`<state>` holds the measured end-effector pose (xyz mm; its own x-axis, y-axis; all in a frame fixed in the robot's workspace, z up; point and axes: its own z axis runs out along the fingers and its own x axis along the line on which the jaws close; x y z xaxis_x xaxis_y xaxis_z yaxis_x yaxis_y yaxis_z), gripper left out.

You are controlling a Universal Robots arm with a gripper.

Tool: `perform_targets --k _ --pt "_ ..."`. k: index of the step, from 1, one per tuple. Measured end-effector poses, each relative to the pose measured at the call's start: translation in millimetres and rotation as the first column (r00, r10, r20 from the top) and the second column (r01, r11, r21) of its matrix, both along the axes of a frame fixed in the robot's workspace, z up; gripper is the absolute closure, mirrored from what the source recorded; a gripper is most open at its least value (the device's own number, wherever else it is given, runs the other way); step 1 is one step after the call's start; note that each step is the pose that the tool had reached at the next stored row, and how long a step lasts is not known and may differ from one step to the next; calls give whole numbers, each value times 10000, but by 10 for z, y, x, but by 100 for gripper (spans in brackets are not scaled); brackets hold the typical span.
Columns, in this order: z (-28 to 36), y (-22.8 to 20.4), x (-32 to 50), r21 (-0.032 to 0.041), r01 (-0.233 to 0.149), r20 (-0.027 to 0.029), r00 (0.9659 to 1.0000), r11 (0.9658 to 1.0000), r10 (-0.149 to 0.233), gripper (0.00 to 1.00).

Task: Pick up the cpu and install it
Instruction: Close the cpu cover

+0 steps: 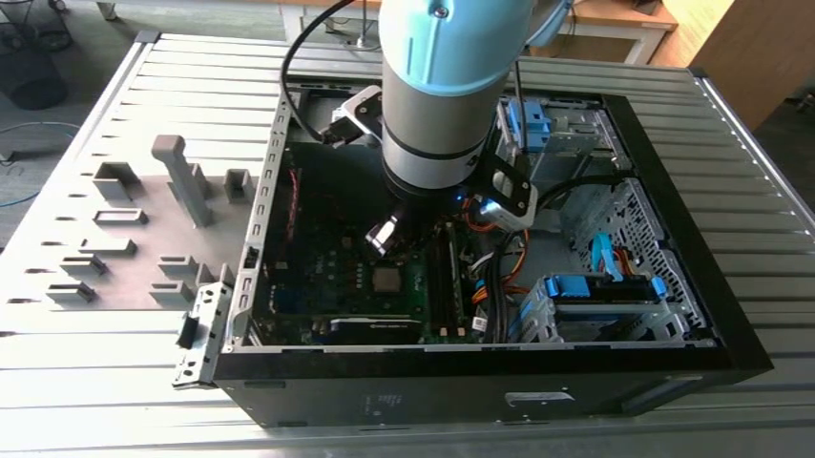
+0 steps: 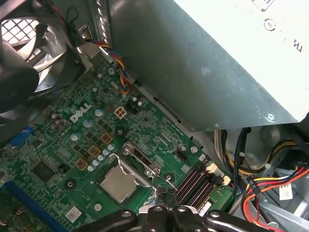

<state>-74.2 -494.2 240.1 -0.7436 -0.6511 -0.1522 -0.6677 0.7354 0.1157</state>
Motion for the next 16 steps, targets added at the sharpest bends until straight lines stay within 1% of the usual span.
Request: perform_targets --k 10,16 --pt "0 -55 0 -1 0 0 10000 10000 0 89" --pt "0 -59 2 0 -7 0 10000 10000 7 89"
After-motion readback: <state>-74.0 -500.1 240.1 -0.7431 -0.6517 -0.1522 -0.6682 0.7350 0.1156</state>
